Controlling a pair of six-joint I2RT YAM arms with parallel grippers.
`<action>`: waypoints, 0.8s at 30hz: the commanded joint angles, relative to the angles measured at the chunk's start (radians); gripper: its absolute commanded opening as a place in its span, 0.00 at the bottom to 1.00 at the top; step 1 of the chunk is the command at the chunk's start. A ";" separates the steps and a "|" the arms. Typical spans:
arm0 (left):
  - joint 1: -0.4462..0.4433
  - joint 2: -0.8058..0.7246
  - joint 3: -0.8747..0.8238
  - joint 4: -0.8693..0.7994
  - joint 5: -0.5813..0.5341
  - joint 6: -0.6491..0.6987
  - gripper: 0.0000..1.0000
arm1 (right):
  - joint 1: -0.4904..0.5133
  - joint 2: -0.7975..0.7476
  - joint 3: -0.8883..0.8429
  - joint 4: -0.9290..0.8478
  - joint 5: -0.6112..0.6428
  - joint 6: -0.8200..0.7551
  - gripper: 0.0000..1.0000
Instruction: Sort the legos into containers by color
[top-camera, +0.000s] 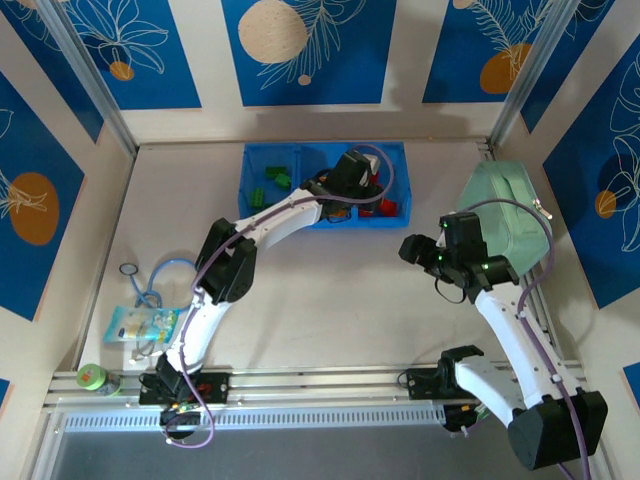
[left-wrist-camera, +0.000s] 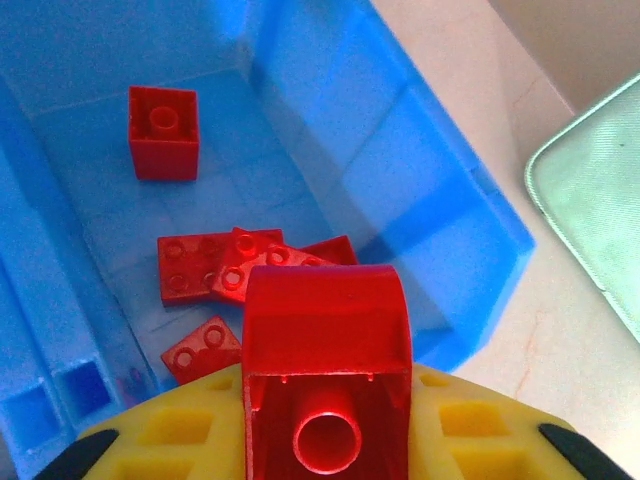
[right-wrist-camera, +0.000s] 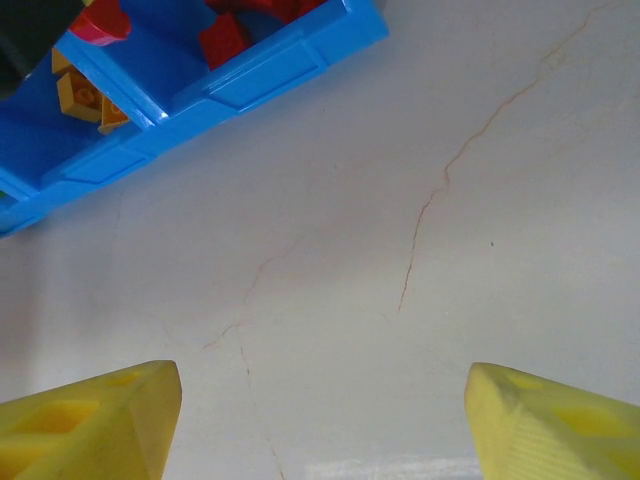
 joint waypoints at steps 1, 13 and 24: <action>0.025 0.029 0.037 0.045 0.047 0.016 0.29 | -0.007 -0.033 -0.002 -0.026 -0.032 -0.007 0.75; 0.048 0.086 0.080 0.127 0.082 0.043 0.31 | -0.021 -0.074 0.007 -0.049 -0.050 -0.016 0.75; 0.063 0.149 0.206 0.073 0.068 0.082 0.46 | -0.021 -0.080 0.013 -0.054 -0.062 -0.011 0.75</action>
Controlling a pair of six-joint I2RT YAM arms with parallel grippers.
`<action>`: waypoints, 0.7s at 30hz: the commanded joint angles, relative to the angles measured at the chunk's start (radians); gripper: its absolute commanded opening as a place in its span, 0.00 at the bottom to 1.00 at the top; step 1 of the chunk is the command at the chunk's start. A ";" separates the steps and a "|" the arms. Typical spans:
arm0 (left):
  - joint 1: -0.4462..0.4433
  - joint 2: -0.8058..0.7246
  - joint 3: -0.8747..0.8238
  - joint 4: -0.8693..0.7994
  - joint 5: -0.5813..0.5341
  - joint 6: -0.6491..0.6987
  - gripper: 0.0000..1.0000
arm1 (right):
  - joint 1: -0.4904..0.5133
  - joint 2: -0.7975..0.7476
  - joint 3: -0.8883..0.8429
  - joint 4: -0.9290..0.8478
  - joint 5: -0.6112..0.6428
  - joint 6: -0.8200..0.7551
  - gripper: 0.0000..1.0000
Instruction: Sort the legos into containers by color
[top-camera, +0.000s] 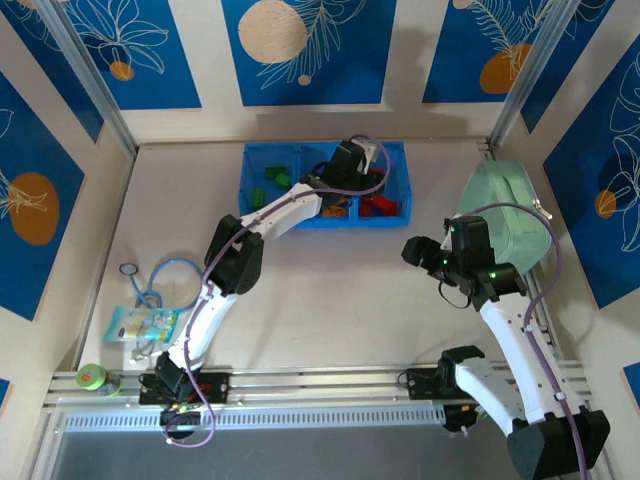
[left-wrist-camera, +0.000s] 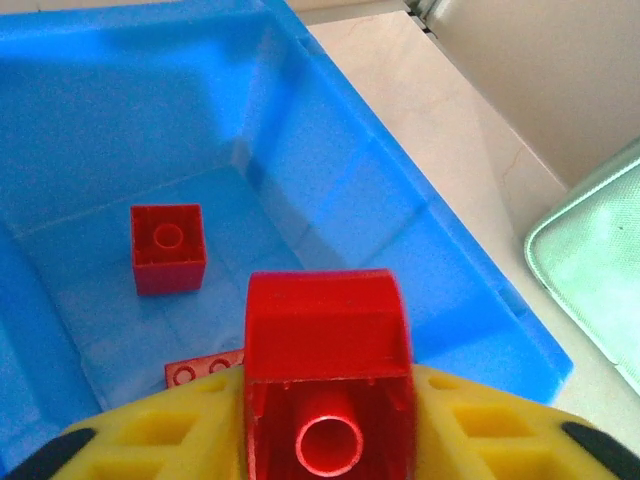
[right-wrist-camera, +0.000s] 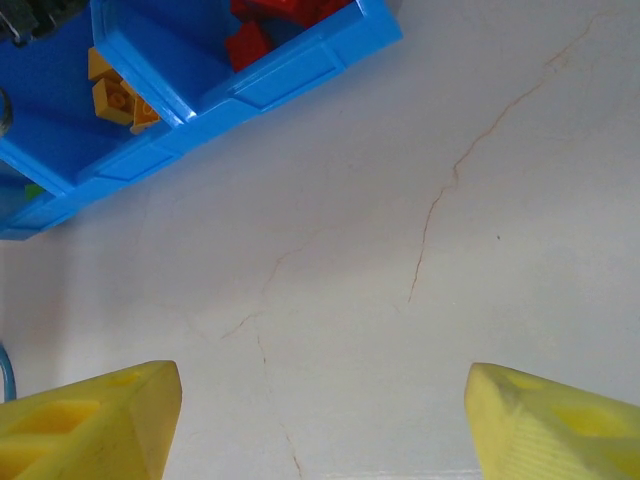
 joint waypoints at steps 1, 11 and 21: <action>0.013 0.019 0.053 -0.030 -0.003 0.032 0.51 | -0.003 -0.010 0.014 -0.024 -0.030 -0.008 0.75; 0.005 -0.111 0.004 -0.064 -0.021 0.063 0.84 | -0.004 -0.019 0.018 -0.023 -0.028 -0.017 0.75; -0.012 -0.573 -0.579 0.203 -0.107 0.145 0.85 | -0.003 -0.023 0.025 0.034 0.011 -0.077 0.76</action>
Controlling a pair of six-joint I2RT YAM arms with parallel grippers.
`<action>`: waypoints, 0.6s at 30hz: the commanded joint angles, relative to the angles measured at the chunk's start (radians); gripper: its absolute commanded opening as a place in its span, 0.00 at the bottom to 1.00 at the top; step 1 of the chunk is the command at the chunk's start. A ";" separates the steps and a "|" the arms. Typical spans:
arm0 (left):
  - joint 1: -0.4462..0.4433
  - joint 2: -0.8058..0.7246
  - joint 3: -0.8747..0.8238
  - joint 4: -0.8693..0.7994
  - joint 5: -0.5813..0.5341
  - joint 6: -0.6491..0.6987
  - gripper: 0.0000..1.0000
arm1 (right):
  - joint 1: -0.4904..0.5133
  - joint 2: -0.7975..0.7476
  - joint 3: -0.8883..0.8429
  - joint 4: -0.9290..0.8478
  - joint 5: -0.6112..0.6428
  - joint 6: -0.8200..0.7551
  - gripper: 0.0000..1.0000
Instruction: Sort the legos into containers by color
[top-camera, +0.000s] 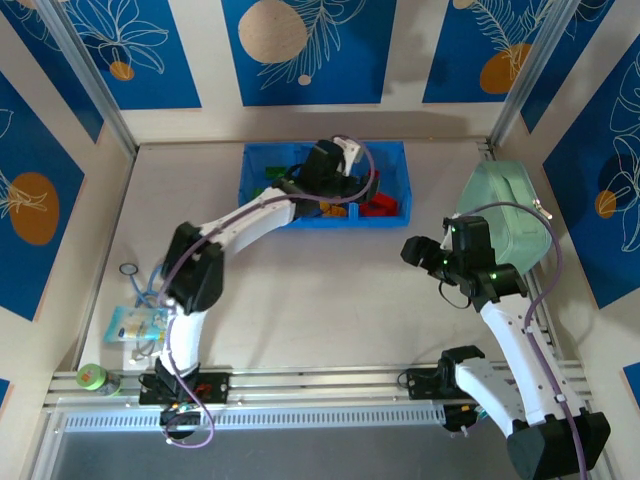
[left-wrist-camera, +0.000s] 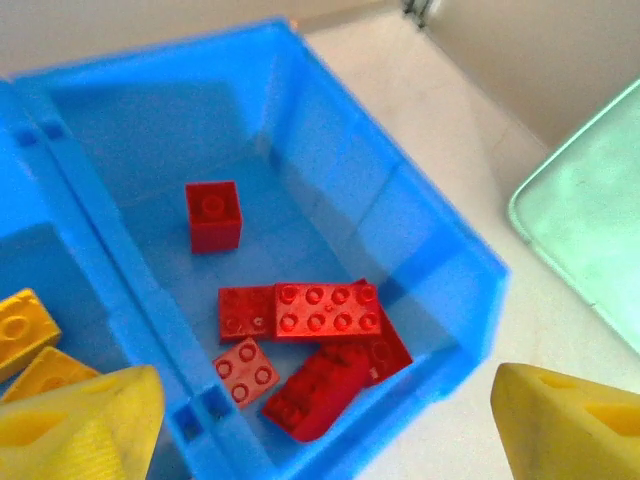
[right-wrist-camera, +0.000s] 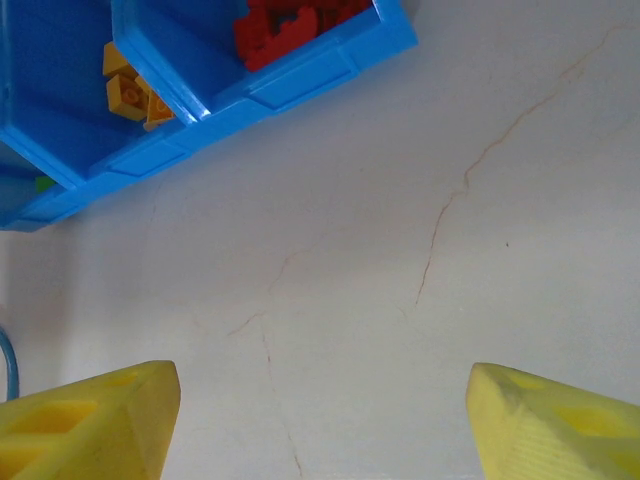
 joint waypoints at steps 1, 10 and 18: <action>-0.006 -0.183 -0.173 0.135 -0.069 0.058 0.85 | 0.000 -0.019 0.028 0.032 0.029 -0.060 0.76; -0.007 -0.564 -0.555 0.105 -0.307 0.143 0.89 | 0.031 -0.086 -0.020 0.235 0.088 -0.184 0.99; -0.006 -0.840 -0.859 0.165 -0.564 0.138 0.98 | 0.062 -0.127 -0.055 0.315 0.215 -0.306 0.99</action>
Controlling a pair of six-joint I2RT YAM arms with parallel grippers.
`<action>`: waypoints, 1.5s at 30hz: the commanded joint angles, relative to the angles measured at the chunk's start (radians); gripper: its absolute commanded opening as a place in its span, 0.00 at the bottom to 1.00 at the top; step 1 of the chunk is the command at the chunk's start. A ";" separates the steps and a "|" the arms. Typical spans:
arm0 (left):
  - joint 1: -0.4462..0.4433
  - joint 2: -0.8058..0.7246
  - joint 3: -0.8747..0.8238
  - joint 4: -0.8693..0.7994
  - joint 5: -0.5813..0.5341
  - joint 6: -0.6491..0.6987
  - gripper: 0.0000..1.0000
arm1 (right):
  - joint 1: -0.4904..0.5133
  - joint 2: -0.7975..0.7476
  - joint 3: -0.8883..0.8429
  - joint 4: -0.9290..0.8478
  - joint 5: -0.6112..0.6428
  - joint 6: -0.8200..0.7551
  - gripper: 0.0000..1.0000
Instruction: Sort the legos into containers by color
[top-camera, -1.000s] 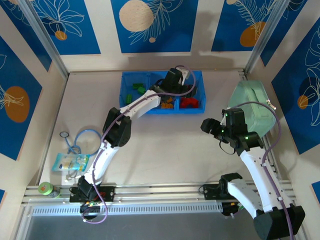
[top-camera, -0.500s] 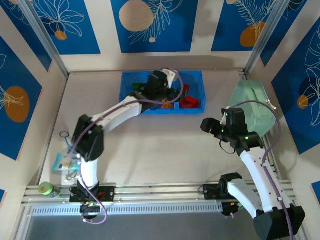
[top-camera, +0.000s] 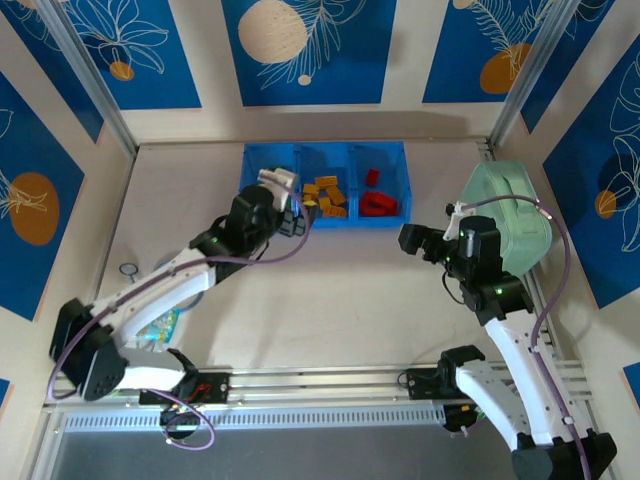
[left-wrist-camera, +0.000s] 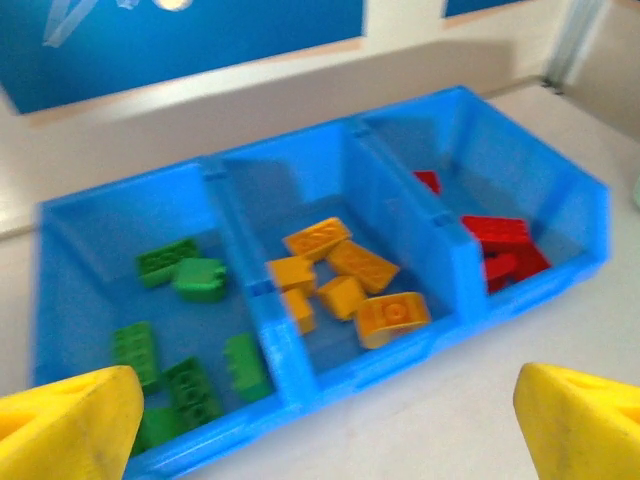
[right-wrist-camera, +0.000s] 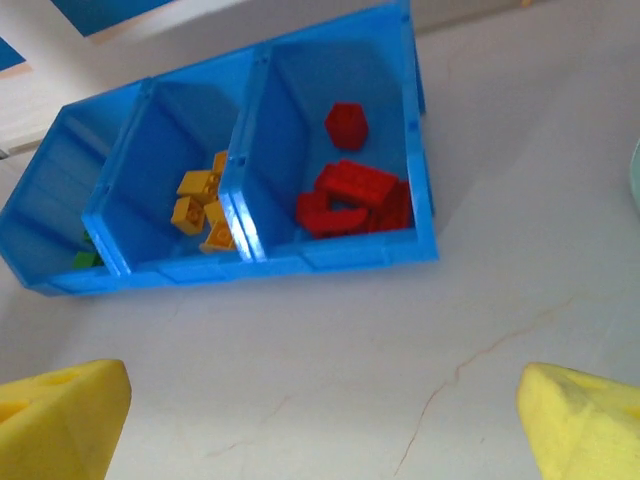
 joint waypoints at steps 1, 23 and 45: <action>-0.004 -0.086 -0.112 0.058 -0.169 0.002 1.00 | 0.016 -0.025 -0.041 0.068 0.107 -0.086 0.99; -0.005 -0.400 -0.516 0.012 -0.754 0.021 1.00 | 0.012 -0.349 -0.422 0.277 0.380 -0.153 0.99; -0.001 -0.593 -0.771 0.121 -0.861 0.129 1.00 | 0.045 -0.326 -0.591 0.352 0.375 -0.173 0.99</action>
